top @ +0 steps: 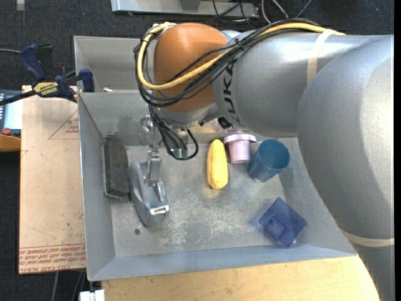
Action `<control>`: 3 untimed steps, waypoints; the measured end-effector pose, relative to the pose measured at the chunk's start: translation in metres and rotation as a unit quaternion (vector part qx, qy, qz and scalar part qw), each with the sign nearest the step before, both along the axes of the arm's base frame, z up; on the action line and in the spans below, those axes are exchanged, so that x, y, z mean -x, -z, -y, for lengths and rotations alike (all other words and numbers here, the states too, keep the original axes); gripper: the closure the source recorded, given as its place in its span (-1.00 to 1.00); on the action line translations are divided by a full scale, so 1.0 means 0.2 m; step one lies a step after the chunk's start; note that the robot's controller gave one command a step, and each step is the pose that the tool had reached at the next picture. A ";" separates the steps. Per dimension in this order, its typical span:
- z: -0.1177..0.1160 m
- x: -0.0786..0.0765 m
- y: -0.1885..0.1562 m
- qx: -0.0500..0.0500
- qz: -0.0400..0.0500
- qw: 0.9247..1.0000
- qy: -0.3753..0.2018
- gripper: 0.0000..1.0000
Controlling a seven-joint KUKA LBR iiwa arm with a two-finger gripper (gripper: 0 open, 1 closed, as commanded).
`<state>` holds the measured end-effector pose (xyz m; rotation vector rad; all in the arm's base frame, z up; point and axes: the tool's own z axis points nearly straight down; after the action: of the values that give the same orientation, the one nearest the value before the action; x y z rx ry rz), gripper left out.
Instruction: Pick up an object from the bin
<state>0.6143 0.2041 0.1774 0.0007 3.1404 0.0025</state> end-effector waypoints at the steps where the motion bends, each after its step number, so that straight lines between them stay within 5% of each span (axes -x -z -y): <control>1: -0.21 0.19 0.11 0.000 -0.004 0.989 0.146 -1.00; 2: -0.25 0.15 0.10 -0.001 0.002 0.998 -0.064 -1.00; 3: -0.17 0.26 0.19 -0.002 0.002 0.986 0.167 -1.00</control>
Offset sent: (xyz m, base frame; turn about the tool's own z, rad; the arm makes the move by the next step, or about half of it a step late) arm -0.0311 0.0486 -0.0206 -0.1290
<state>0.5623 0.2380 0.1399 0.5233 3.0932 0.0081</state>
